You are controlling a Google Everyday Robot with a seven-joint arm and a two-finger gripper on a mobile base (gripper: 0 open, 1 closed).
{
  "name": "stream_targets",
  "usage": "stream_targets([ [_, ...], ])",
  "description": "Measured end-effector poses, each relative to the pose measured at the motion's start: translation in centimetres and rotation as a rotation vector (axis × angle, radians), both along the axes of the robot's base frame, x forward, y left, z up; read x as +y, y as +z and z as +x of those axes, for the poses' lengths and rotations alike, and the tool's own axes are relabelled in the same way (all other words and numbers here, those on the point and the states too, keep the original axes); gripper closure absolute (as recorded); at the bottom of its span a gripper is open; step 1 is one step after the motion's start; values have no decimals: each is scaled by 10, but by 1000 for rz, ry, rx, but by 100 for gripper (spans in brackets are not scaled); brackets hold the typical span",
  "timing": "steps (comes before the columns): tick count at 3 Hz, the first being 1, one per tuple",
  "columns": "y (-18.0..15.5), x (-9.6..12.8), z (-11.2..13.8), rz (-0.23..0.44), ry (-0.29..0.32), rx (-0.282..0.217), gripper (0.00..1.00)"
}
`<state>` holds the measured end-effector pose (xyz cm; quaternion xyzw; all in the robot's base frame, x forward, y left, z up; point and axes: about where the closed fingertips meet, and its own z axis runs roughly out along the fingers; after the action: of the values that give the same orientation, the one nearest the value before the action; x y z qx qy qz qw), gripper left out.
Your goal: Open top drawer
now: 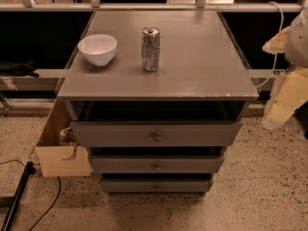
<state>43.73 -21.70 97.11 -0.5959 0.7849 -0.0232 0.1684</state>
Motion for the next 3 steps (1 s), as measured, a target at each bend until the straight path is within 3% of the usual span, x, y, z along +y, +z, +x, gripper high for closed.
stream_targets([
  [2, -46, -6, -23, 188, -136, 70, 0],
  [3, -64, 6, -34, 160, -103, 75, 0],
])
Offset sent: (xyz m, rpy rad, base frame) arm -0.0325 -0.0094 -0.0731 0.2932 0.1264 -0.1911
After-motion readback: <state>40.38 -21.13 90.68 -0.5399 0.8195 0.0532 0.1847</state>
